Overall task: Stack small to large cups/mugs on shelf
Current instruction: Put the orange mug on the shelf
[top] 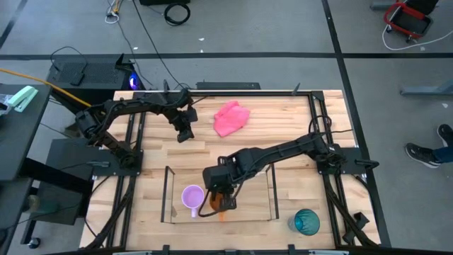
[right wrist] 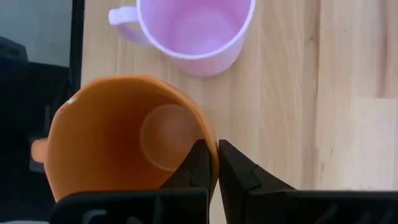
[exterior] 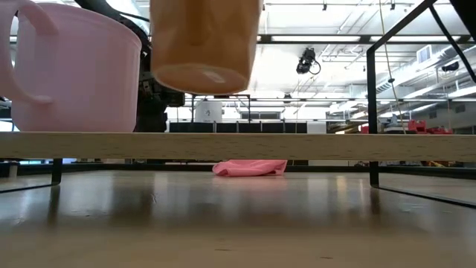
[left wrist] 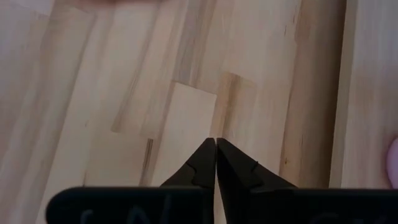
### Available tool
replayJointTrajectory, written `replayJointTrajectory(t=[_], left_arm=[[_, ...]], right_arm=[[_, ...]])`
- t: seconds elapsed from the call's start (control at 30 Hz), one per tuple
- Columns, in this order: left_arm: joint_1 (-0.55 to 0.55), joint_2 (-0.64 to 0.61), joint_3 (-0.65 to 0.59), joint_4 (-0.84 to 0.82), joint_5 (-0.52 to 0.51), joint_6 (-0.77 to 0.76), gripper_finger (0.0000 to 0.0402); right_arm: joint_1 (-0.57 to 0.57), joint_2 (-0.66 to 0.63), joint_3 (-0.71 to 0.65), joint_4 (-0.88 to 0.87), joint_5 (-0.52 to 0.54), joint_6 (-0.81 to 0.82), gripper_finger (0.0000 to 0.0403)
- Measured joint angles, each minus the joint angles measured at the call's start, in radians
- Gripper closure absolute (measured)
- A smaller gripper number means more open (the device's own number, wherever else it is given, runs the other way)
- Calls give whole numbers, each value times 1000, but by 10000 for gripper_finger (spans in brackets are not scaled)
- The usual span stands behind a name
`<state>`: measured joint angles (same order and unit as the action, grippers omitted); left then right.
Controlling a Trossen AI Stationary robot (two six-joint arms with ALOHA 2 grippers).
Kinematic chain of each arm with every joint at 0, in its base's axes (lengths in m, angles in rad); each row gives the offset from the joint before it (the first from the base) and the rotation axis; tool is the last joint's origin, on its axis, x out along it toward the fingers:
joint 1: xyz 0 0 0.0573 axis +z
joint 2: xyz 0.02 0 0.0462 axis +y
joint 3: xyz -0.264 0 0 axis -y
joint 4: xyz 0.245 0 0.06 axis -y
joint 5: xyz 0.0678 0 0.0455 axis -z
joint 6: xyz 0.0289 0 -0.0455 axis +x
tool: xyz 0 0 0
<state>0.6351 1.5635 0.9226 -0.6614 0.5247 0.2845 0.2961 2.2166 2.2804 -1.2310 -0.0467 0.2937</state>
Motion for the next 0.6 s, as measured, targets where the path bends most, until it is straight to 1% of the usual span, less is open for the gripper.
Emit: replayJointTrajectory(t=[0.13, 0.2, 0.3, 0.37, 0.6], left_arm=[[0, 0, 0, 0, 0, 10, 379], [0, 0, 0, 0, 0, 15, 384], [0, 0, 0, 0, 0, 14, 391], [0, 0, 0, -1, 0, 14, 392], [-1, 0, 0, 5, 0, 10, 379]], right_arm=[[4, -2, -62, 13, -6, 37, 390], [6, -4, -101, 13, 1, 36, 390], [8, -16, -142, 72, 1, 31, 390], [9, -25, -164, 57, 2, 26, 390], [1, -47, -218, 89, 25, 19, 390]])
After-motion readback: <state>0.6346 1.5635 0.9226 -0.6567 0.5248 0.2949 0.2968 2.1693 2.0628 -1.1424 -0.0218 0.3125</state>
